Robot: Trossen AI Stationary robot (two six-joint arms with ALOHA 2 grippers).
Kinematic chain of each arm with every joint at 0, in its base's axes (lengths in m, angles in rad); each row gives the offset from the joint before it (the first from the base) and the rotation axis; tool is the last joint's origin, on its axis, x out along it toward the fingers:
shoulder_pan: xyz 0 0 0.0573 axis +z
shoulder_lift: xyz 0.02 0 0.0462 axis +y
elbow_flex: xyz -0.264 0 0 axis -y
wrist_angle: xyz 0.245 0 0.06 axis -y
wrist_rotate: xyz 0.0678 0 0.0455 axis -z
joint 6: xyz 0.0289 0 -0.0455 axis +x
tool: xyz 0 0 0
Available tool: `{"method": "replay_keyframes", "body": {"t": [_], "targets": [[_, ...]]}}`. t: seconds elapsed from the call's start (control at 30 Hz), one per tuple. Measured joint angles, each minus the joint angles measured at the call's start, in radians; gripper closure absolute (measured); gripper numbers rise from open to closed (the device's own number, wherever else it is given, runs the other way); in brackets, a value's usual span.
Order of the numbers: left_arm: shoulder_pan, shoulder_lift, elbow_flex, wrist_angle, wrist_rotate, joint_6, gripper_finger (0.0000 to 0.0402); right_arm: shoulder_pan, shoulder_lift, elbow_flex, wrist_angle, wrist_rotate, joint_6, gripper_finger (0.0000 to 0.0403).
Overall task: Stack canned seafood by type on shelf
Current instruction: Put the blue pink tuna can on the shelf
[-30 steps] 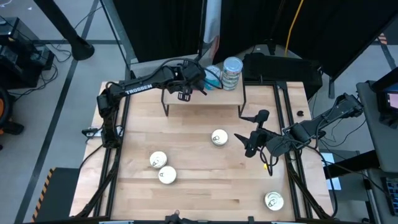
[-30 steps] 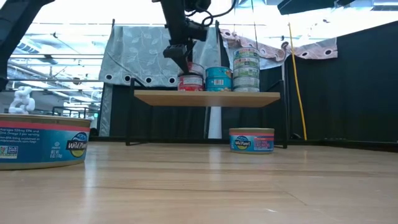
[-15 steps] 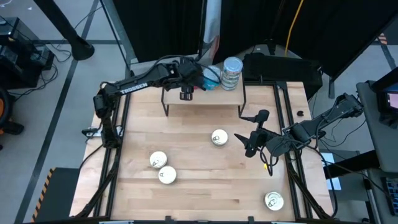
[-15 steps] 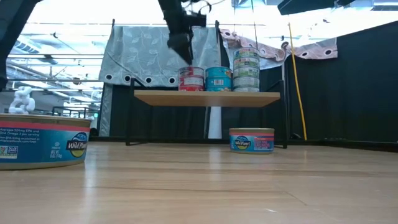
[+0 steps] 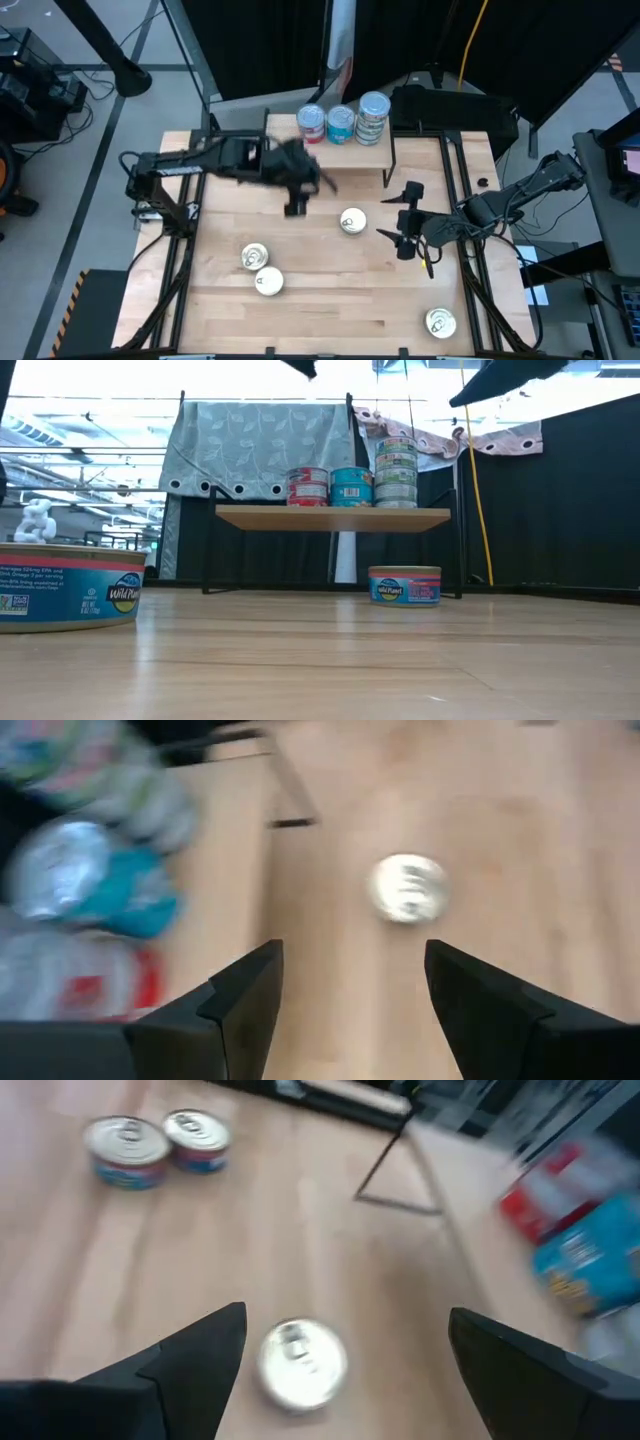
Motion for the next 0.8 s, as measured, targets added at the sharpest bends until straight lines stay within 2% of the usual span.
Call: {"method": "replay_keyframes", "body": {"t": [0.17,0.3,0.4,0.57,0.73,0.8], "targets": [[-0.198,0.000,-0.098,0.078,-0.024,-0.025,0.0159,0.005,0.007,0.000,-0.063,-0.127,0.182,0.0065],[-0.322,-0.001,-0.190,0.173,-0.154,-0.115,0.0159,0.040,0.029,-0.039,-0.056,-0.210,0.359,0.0065],[-0.395,0.000,-0.271,0.273,-0.251,-0.165,0.0159,0.080,0.054,-0.088,-0.034,-0.230,0.456,0.0065],[-0.447,0.000,-0.402,0.505,-0.288,-0.185,0.0159,0.104,0.104,-0.124,-0.030,-0.246,0.538,0.0065],[-0.444,0.000,-0.505,0.648,-0.288,-0.274,0.0159,0.105,0.153,-0.123,0.001,-0.276,0.548,0.0065],[-0.438,0.000,-0.530,0.655,-0.288,-0.321,0.0159,0.107,0.174,-0.123,0.018,-0.280,0.539,0.0065]]}}
